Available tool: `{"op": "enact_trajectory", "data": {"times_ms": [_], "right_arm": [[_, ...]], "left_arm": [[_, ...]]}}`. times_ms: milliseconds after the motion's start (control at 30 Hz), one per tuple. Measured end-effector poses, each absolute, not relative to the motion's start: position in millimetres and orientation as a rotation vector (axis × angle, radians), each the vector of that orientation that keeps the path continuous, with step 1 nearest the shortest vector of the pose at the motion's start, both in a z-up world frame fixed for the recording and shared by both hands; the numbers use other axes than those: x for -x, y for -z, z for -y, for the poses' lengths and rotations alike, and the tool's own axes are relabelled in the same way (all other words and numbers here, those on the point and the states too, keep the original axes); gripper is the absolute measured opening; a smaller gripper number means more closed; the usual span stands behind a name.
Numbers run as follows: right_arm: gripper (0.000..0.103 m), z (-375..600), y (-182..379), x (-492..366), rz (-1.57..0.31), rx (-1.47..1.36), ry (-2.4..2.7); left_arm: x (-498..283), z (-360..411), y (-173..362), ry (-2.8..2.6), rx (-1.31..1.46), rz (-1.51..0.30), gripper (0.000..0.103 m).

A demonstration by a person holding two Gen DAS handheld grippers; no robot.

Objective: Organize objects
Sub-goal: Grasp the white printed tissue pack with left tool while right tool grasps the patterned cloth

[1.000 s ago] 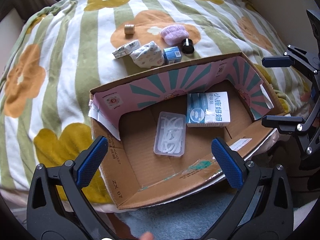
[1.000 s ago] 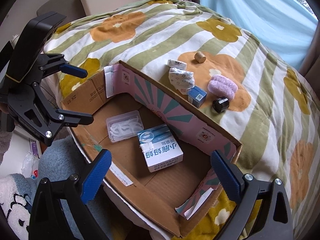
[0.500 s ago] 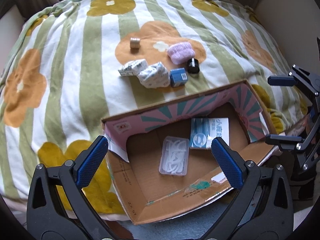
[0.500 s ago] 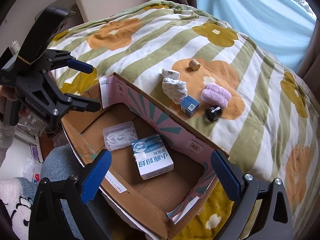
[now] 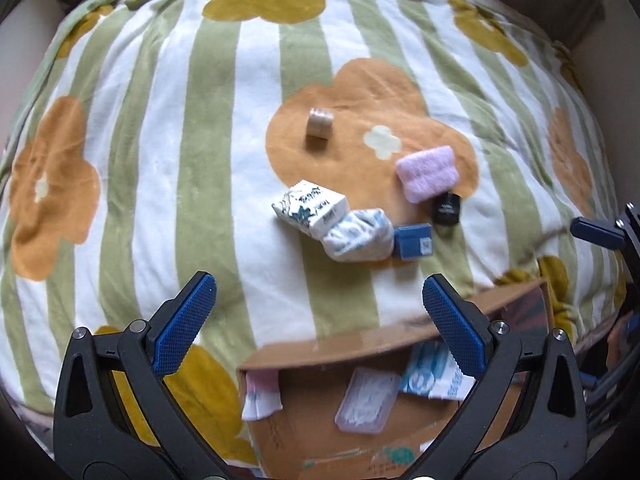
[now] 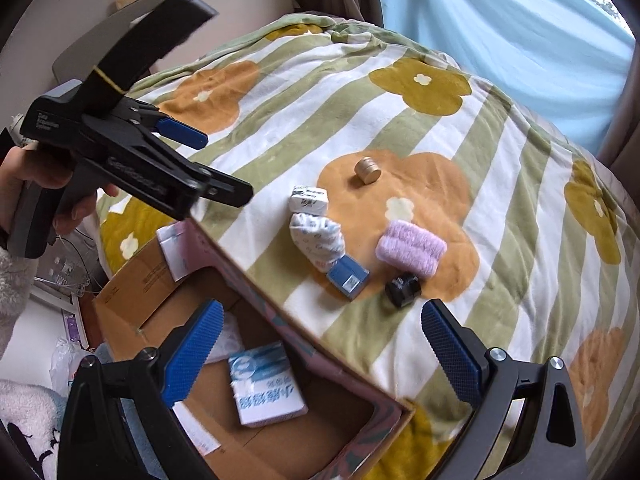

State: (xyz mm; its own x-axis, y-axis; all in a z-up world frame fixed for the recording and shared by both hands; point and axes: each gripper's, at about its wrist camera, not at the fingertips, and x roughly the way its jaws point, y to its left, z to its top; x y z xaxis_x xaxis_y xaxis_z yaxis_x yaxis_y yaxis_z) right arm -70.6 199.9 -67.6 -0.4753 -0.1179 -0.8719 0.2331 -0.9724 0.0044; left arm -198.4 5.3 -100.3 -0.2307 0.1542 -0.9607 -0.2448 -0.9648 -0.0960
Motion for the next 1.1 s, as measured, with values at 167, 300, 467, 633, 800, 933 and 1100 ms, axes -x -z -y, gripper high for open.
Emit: {"op": "enact_trajectory", "data": {"times_ms": [167, 300, 467, 633, 800, 933, 1100], "right_arm": [[0.099, -207, 92, 105, -0.196, -1.499, 2.503], [0.099, -207, 118, 130, -0.226, -1.516, 2.452], [0.099, -204, 145, 155, -0.276, -1.512, 2.411], [0.099, -197, 165, 169, -0.341, -1.499, 2.373], [0.099, -184, 178, 176, -0.431, -1.477, 2.330], [0.098, -173, 185, 178, -0.473, -1.458, 2.299], [0.095, -163, 187, 183, -0.513, -1.462, 2.262]], "left_arm": [[237, -12, 143, -2.269, 1.877, -0.018, 0.103], [259, -11, 174, -2.262, 1.957, 0.046, 0.103], [274, -11, 197, -2.257, 1.991, 0.084, 0.103], [279, -8, 210, -2.228, 2.028, 0.147, 0.103], [280, -11, 214, -2.212, 2.023, 0.141, 0.099], [282, -12, 216, -2.189, 2.033, 0.167, 0.092], [282, -12, 225, -2.163, 2.056, 0.175, 0.080]]}}
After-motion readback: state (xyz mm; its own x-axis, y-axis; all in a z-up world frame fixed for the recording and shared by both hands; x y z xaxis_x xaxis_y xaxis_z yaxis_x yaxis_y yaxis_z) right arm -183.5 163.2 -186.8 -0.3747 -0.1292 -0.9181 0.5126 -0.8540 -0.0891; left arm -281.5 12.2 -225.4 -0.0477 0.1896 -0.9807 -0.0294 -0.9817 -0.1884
